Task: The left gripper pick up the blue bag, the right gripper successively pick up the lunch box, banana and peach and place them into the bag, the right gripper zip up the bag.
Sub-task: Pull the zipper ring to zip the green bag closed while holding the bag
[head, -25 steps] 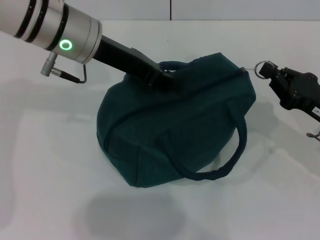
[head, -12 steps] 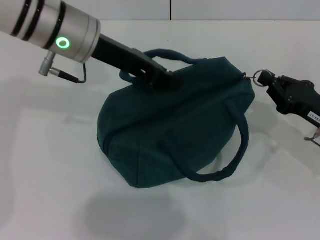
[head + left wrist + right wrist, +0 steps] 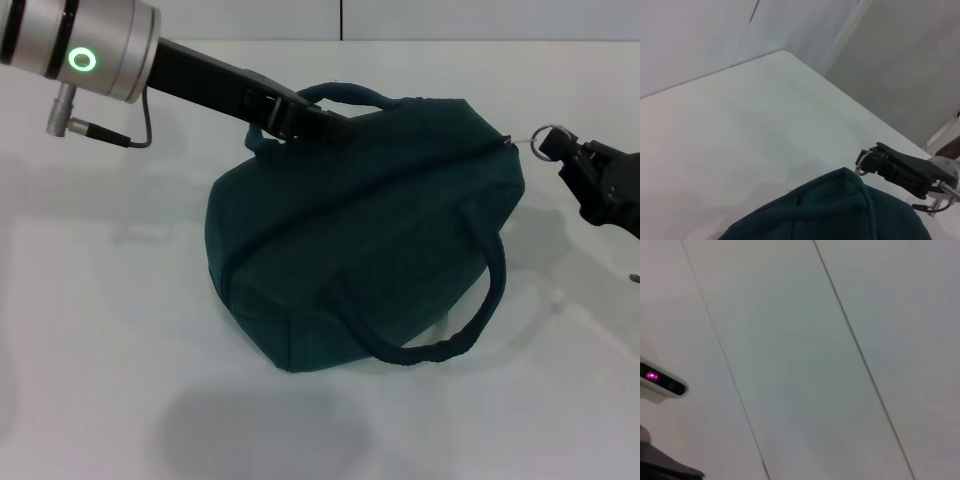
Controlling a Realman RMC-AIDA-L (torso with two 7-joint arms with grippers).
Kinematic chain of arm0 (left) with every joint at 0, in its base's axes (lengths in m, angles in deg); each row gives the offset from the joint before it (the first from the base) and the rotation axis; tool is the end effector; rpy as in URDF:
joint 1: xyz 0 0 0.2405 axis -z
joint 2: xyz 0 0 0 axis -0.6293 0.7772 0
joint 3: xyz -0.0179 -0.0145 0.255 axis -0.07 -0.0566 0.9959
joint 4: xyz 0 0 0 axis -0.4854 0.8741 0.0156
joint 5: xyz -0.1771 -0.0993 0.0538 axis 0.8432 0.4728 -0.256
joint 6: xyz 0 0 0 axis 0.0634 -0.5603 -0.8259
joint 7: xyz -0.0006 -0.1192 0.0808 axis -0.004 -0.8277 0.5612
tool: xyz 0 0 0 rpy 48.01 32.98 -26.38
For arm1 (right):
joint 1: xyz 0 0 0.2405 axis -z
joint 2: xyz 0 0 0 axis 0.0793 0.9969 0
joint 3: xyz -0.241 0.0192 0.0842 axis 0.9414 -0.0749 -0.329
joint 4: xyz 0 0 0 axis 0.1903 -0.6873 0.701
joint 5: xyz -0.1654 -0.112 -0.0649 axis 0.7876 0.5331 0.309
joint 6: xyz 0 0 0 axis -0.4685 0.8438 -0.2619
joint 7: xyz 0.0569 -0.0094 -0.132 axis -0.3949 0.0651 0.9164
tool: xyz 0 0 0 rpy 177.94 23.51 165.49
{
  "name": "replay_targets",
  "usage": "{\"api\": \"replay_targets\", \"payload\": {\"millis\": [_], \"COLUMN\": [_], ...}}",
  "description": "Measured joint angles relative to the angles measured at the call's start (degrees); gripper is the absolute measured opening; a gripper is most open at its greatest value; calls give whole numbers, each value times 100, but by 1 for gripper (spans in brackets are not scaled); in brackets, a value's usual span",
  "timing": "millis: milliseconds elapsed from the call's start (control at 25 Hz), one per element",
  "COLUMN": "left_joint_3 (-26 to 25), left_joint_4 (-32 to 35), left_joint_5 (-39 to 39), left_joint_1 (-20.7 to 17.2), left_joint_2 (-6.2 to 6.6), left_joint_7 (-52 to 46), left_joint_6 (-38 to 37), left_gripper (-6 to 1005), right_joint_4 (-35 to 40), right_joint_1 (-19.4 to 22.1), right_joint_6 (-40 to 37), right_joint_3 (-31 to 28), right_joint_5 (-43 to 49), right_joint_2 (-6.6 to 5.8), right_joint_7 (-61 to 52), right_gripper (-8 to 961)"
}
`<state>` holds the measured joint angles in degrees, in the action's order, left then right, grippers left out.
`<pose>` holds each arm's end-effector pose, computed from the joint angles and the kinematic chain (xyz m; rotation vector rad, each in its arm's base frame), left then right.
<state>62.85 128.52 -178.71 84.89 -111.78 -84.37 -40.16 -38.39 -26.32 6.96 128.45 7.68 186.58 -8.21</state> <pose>-0.1283 0.3811 0.0308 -2.9458 -0.9872 -0.3575 0.2843 0.3051 -0.0103 -2.1292 0.6854 1.2186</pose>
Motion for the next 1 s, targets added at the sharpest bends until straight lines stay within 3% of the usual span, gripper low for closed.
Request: {"api": "replay_targets", "payload": {"millis": [360,720,840,960,1000], "left_joint_3": [-7,22,120,567,742], "left_joint_4": [1,53,9,-80,-110], "left_joint_5": [5,141,91,48,11], "left_joint_1": [-2,117,269,455,509], "left_joint_2": [10,-151,-224,-237,-238], "left_joint_7": [52,491,683,738,742], "left_joint_6": [24,414,507,712,791], "left_gripper": [83,105,211,317,417], "right_joint_4": [-133,-133,-131,-130,-131], "right_joint_1": [-137,-130,-111,-86,-81], "right_joint_6": [453,405,294,184,169], "right_joint_3": [56,149,182,184,184], "right_joint_5": [59,64,64,63,64], "right_joint_2": [-2,14,20,22,22], "right_joint_7": [1,-17,-22,-26,-29], "right_gripper": [4,4,4,4,4]}}
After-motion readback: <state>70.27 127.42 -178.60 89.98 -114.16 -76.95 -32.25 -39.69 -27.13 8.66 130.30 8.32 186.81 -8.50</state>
